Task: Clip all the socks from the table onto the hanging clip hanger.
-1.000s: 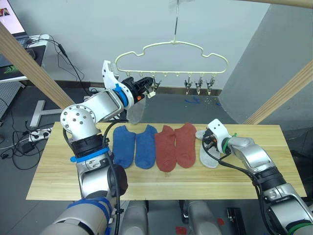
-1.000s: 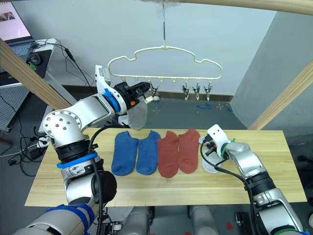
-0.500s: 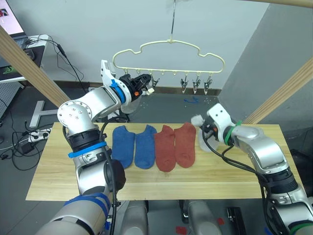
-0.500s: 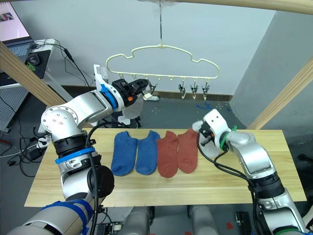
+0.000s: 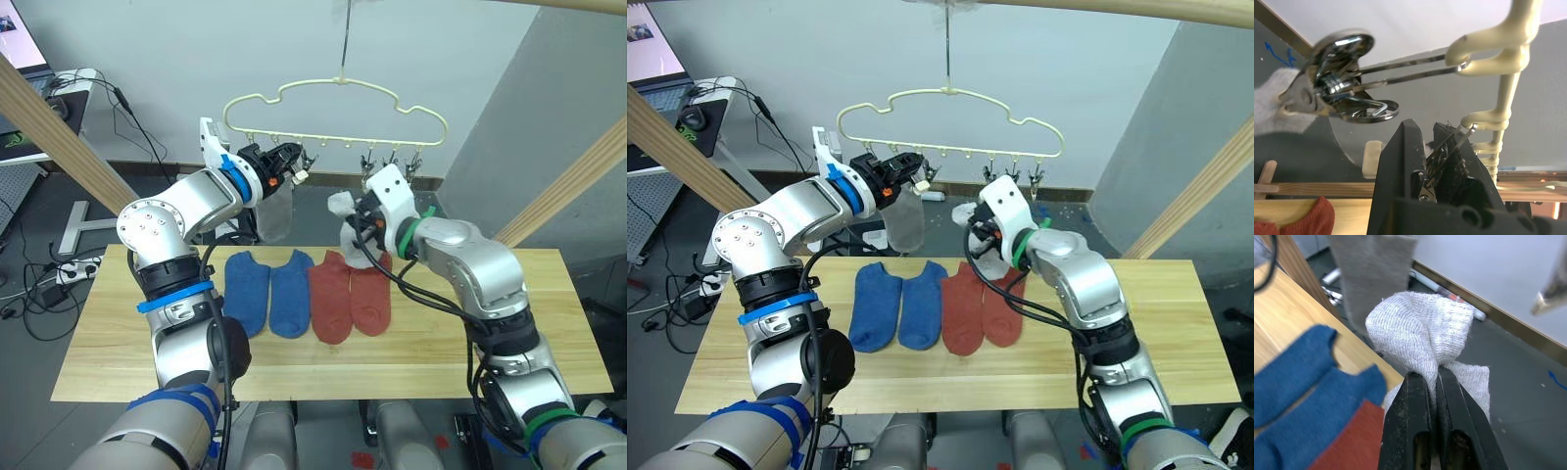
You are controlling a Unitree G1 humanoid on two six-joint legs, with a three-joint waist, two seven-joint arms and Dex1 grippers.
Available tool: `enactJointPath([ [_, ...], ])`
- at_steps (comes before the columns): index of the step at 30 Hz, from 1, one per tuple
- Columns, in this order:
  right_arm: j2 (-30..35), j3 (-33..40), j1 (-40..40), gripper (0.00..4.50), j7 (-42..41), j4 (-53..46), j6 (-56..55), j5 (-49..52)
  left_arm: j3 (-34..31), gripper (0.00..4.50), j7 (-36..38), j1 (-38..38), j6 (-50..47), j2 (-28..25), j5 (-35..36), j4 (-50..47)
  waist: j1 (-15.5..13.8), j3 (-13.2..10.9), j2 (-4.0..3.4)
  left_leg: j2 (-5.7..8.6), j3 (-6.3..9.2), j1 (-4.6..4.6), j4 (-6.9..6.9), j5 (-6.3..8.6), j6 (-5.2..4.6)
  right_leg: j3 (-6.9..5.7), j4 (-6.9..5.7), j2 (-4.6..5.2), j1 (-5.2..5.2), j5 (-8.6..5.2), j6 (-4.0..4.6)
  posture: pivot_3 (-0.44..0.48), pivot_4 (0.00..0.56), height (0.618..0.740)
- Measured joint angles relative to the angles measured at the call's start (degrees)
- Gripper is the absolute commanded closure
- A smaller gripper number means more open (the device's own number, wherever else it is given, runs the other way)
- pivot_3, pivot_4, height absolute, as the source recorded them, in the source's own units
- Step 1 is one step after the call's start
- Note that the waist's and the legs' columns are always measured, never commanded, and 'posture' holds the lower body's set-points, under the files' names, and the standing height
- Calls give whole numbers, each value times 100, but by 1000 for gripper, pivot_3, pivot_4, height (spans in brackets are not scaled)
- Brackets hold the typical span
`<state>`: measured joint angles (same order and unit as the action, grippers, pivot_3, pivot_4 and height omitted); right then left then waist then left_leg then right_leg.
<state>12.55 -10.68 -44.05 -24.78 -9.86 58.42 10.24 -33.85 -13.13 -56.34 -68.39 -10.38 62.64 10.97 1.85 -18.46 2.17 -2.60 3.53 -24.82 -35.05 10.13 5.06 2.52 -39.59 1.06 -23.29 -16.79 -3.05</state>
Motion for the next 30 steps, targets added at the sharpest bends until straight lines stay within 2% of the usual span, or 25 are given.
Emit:
enactJointPath([
  [18,-281,-20,-623,4436,17,131,-93,11,206,4222,13,73,157,-6,7,-14,3,0,0,-1,1,0,4,1,-1,-2,-1,0,-2,0,0,33,286,740],
  [30,-490,-234,-571,4436,0,123,-55,26,213,4222,12,80,171,-6,9,-19,3,0,0,-2,1,0,5,1,-1,-2,0,0,-2,0,0,34,285,740],
])
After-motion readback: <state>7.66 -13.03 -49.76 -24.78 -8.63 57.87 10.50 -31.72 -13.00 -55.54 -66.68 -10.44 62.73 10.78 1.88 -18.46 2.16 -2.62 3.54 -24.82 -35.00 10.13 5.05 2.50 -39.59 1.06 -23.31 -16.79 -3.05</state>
